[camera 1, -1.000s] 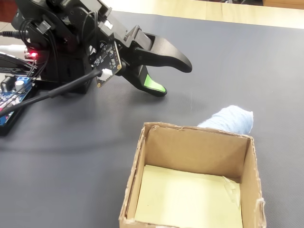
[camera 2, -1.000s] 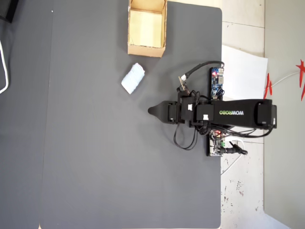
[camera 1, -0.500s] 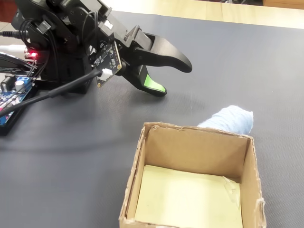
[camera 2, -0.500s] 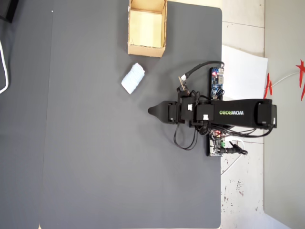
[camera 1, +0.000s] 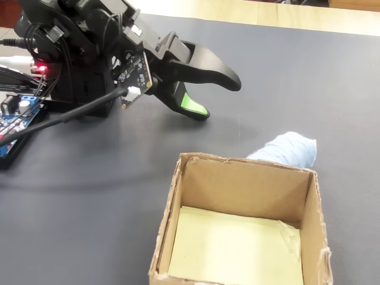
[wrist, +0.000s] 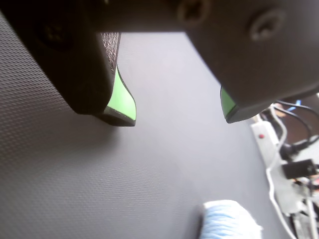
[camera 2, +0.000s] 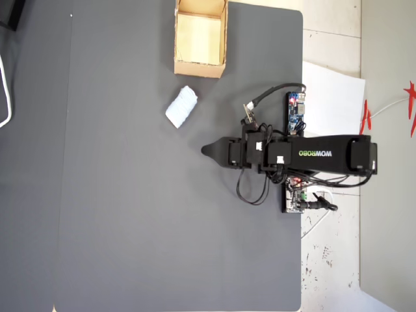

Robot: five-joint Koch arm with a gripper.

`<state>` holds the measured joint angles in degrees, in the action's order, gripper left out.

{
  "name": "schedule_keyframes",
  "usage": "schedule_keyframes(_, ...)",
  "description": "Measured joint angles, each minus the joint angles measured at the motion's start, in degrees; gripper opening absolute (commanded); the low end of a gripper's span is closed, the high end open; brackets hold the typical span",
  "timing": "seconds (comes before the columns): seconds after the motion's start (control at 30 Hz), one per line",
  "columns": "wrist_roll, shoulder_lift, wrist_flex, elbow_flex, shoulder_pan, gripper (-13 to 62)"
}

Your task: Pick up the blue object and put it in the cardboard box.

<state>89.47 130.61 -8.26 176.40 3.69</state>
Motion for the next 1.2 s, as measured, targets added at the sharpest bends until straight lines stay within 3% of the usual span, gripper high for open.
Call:
schedule_keyframes(0.43,-3.78,0.00,-3.87,-1.58,2.55,33.7)
schedule_keyframes(0.6,-4.31,-1.14,0.09,-13.18,4.57,33.7)
schedule_keyframes(0.83,-4.83,-12.92,19.51,-30.76,8.70,33.0)
schedule_keyframes(1.2,-4.83,-33.93,30.23,-47.72,14.94,33.0)
